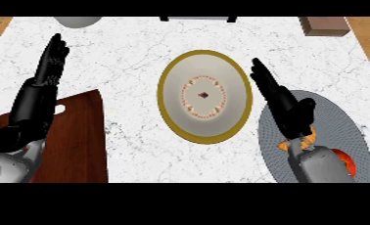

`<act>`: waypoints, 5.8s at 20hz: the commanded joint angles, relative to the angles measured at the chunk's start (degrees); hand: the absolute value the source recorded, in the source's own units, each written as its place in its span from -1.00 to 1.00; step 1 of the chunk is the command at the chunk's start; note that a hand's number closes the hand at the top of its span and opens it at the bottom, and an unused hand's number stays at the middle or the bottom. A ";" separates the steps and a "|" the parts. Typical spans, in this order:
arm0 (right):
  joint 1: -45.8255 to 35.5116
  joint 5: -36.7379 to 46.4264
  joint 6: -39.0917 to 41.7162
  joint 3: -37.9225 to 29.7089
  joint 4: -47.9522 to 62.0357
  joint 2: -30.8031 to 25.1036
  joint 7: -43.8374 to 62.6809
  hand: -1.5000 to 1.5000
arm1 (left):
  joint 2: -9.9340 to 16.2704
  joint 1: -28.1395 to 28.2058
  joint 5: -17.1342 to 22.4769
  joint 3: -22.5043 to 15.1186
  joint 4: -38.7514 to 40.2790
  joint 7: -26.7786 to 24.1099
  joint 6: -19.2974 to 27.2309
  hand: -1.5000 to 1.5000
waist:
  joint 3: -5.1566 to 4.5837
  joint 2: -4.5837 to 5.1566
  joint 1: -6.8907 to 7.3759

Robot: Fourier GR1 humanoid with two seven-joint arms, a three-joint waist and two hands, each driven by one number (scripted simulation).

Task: Pick the tomato from the placemat and place it in the bowl

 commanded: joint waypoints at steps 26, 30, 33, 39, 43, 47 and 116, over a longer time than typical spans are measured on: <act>46.79 19.21 5.97 -22.89 -53.28 -30.98 -5.66 -1.00 | -1.19 1.44 14.52 15.88 10.34 1.43 -8.84 0.00 | 1.19 -3.17 -3.40; 49.08 19.27 15.24 -29.09 -50.81 -39.70 -1.90 -1.00 | -1.99 1.52 12.90 14.54 9.99 0.35 -8.65 0.00 | 1.18 -2.94 -2.70; 54.13 16.56 21.22 -33.26 -54.01 -41.08 -1.03 -1.00 | 0.07 2.37 14.34 17.02 10.86 0.46 -11.46 0.00 | 1.21 -3.23 -2.58; 58.38 18.17 31.24 -40.51 -53.58 -39.59 -3.43 -1.00 | -3.19 1.31 13.10 16.01 11.39 0.21 -11.78 0.00 | 1.30 -3.19 -2.34; 53.69 21.96 34.43 -38.31 -51.70 -36.00 -2.03 -1.00 | -3.83 -1.91 10.92 16.23 11.07 3.07 -10.82 0.00 | 1.36 -2.98 -1.17; 47.66 26.25 36.11 -33.59 -44.67 -34.12 -4.63 -1.00 | -4.31 -1.27 10.53 17.43 11.92 2.19 -13.58 0.00 | 1.38 -2.86 -0.53; 33.16 69.13 20.08 -28.42 -9.05 -3.44 -18.69 1.00 | -16.29 0.68 -2.33 29.28 8.67 5.26 -21.54 0.00 | 1.25 -3.39 -2.40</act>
